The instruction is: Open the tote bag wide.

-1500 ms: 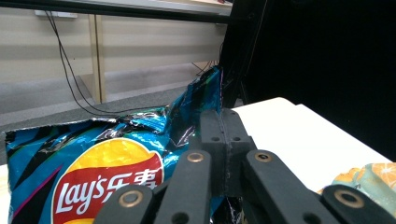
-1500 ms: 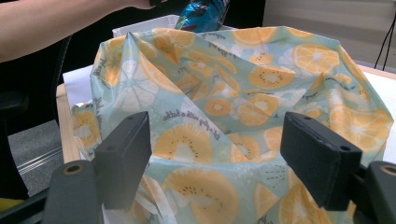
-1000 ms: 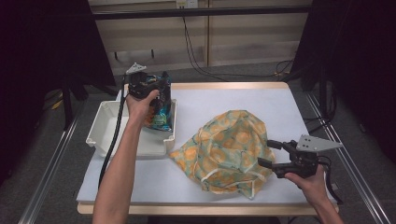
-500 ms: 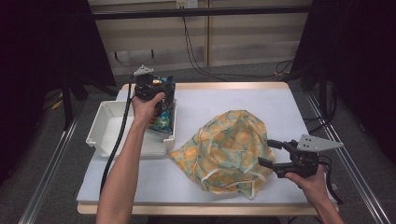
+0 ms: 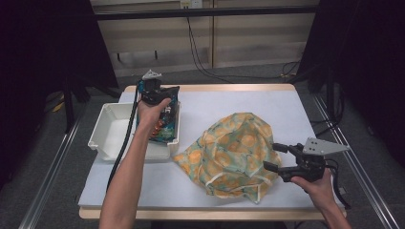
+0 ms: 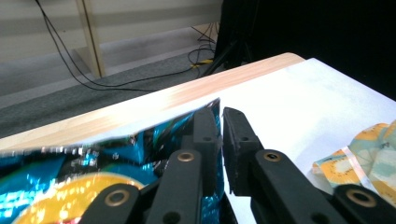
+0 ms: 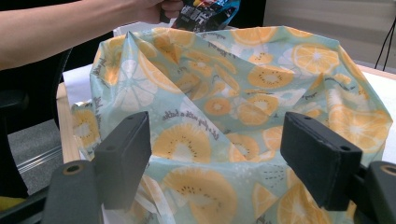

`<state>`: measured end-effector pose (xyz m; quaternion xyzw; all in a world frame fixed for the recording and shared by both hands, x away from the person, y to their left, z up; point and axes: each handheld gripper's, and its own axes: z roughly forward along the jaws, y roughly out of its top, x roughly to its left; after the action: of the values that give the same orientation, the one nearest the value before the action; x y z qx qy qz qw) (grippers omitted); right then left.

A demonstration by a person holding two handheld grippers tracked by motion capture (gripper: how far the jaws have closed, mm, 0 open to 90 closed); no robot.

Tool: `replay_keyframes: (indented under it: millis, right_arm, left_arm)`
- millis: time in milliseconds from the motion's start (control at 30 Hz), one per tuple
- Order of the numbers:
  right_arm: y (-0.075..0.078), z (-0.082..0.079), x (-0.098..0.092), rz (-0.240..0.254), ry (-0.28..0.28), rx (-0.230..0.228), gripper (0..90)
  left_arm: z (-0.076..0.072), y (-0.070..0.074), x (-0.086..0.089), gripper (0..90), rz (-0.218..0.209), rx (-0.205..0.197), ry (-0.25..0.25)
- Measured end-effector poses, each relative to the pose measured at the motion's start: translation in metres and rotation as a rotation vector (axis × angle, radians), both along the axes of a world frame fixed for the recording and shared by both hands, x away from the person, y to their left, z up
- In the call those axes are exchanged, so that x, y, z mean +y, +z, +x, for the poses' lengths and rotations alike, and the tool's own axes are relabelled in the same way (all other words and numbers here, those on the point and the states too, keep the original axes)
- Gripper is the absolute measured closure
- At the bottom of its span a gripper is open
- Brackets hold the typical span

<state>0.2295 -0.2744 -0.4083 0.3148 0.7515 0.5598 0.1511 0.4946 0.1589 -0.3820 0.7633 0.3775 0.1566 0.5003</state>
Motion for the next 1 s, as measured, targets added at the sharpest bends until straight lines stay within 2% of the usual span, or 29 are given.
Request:
replay_keyframes:
  millis: [233,300,333,467,500,533,567,633,700,867,933,1000]
  right_arm:
    - [0.000,0.000,0.000,0.001,0.001,-0.001,24.0]
    - [0.000,0.000,0.000,-0.001,0.000,-0.001,24.0]
    - [-0.001,0.001,0.001,0.002,0.000,-0.001,23.9]
    - [0.000,0.001,0.001,0.000,-0.004,0.002,23.9]
    - [0.000,0.001,0.001,0.005,-0.005,0.002,23.9]
    - [0.000,0.001,0.001,0.005,-0.005,0.002,23.9]
    - [0.000,0.002,0.000,0.009,-0.011,0.002,23.9]
    - [0.000,0.002,-0.001,0.009,-0.011,0.000,23.9]
    - [0.000,0.002,-0.001,0.006,-0.014,0.000,23.9]
    - [0.000,0.001,0.001,0.005,-0.007,0.000,23.9]
    - [0.000,0.001,0.001,0.006,-0.009,0.001,23.9]
    - [-0.001,0.001,0.001,0.006,-0.007,0.001,23.9]
  left_arm:
    - [-0.004,0.004,0.006,75.0,-0.032,0.000,-0.016]
    - [-0.006,0.007,0.006,72.7,-0.030,-0.006,-0.016]
    - [-0.008,0.008,0.008,68.3,-0.026,-0.005,-0.022]
    - [-0.015,0.011,0.012,61.7,-0.014,0.001,-0.048]
    - [-0.021,0.013,0.015,61.3,-0.018,0.003,-0.079]
    - [-0.021,0.013,0.015,61.4,-0.018,0.003,-0.079]
    - [-0.026,0.015,0.020,62.5,-0.025,0.001,-0.107]
    - [-0.028,0.016,0.021,66.3,-0.016,-0.002,-0.113]
    - [-0.036,0.019,0.029,68.2,-0.018,-0.007,-0.133]
    - [-0.048,0.021,0.038,73.4,-0.015,-0.027,-0.144]
    - [-0.053,0.021,0.043,73.4,-0.007,-0.020,-0.151]
    - [-0.060,0.021,0.047,73.8,0.011,-0.031,-0.145]
